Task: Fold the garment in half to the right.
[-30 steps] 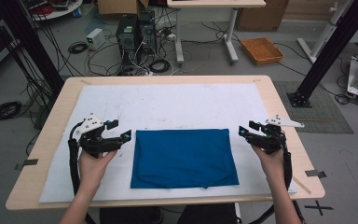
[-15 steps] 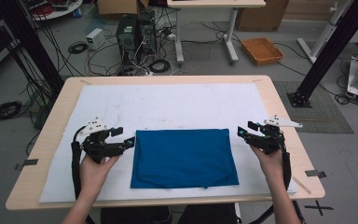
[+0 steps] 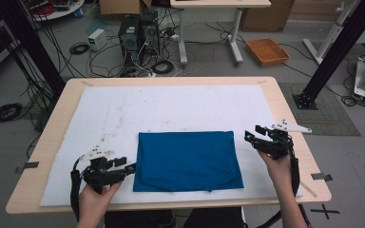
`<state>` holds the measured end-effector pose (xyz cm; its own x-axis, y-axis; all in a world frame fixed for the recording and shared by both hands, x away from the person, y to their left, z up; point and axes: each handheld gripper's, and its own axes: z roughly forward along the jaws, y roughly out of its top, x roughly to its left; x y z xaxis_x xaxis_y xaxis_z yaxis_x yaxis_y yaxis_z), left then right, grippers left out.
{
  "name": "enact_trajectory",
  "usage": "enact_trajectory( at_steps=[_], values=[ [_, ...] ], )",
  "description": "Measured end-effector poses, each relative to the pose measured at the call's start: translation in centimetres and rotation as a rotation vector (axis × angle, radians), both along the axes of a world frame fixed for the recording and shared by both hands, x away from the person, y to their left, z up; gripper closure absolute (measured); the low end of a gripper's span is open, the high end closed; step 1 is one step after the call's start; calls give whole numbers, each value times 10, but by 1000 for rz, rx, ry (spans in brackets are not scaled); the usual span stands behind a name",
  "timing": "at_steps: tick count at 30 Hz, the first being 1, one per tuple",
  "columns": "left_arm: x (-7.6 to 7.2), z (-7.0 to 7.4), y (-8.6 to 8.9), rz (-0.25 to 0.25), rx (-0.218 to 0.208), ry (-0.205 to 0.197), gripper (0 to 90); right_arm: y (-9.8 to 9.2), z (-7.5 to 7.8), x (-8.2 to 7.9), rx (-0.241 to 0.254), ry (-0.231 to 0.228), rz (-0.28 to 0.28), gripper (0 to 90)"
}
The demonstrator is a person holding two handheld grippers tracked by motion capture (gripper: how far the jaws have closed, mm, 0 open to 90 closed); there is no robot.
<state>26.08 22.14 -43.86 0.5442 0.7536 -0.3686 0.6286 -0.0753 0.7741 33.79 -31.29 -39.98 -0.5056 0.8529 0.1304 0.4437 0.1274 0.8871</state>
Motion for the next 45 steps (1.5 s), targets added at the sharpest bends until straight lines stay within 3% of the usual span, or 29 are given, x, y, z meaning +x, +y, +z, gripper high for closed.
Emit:
enact_trajectory(
  at_steps=[1,2,3,7,12,13,17,24,28,33,38,41,42,43,44,45],
  values=[
    [-4,-7,0,14,-9,40,459,0,0,0,0,-2,-1,437],
    [-4,-7,0,14,-9,40,459,0,0,0,0,-2,-1,437],
    [-6,-11,0,23,-23,72,462,-1,0,-1,1,-3,-4,437],
    [-7,-16,0,33,-57,117,486,-1,0,-1,-2,-3,-4,438],
    [-7,-18,-4,31,-75,124,522,-1,0,-1,-4,-6,-1,438],
    [-7,-20,-6,20,-104,141,531,-1,0,-1,-3,-6,-2,438],
    [-5,-21,-12,19,-127,154,538,0,0,-2,-4,-8,-1,440],
    [-4,-21,-19,15,-121,154,577,4,0,-1,-6,-10,14,441],
    [-3,-22,-21,16,-105,157,684,11,0,0,-10,-10,31,441],
    [-3,-21,-26,6,-75,144,788,36,1,6,-19,0,85,452],
    [-3,-20,-27,3,-73,135,823,60,2,14,-37,14,132,467],
    [-2,-20,-28,-2,-60,128,824,92,4,22,-87,12,179,497],
    [-2,-20,-28,-2,-60,128,824,92,4,22,-87,12,179,497],
    [-2,-21,-28,-7,-58,126,824,111,5,28,-115,22,211,501],
    [-2,-21,-28,-7,-58,126,824,111,5,28,-115,22,211,501],
    [-2,-20,-28,-2,-60,124,824,131,7,34,-114,30,247,513]
  ],
)
